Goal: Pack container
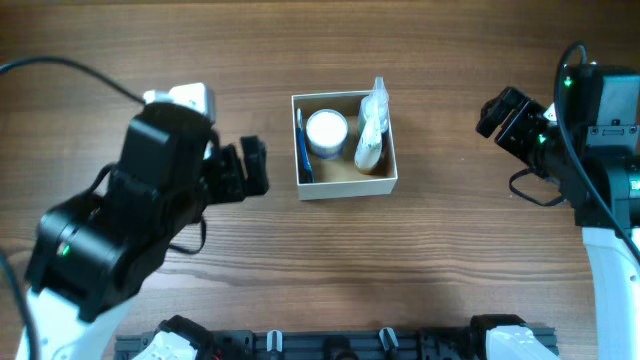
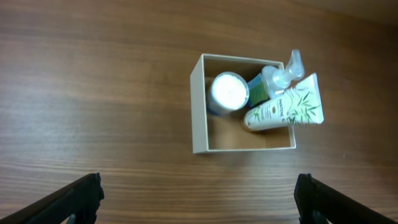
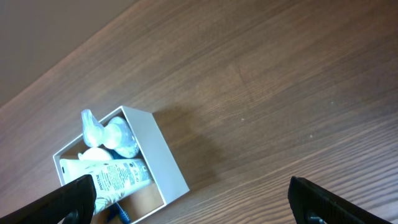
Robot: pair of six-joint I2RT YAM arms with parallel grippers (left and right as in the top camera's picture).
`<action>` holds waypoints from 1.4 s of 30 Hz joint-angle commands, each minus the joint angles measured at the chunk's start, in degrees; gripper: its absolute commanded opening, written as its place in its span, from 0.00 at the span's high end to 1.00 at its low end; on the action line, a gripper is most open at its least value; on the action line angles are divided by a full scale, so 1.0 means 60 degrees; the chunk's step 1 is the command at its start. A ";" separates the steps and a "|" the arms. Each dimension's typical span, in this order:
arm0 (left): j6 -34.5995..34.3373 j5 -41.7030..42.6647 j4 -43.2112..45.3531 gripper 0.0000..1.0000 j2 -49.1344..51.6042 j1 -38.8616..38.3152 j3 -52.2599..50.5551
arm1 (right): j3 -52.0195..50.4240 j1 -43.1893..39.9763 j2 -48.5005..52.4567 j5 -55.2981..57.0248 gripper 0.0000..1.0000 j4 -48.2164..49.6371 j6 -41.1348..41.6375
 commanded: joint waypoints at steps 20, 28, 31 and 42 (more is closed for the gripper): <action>0.0149 0.1038 0.8342 0.00 -0.9107 0.3421 -1.3118 | 0.0029 -0.0040 0.0029 -0.0124 0.00 0.0029 0.0117; 0.0153 0.1038 0.8557 0.00 -1.0331 0.3490 -1.3978 | 0.0029 -0.0040 0.0029 -0.0124 0.00 0.0025 0.0117; 0.0153 0.1038 0.8419 0.00 -1.0590 0.3515 -1.3978 | 0.0029 -0.0040 0.0029 -0.0124 0.00 0.0025 0.0120; 0.0153 0.1038 0.8415 0.00 -1.0571 0.3515 -1.3978 | 0.0018 -0.0040 0.0040 -0.0124 0.00 0.0000 0.0120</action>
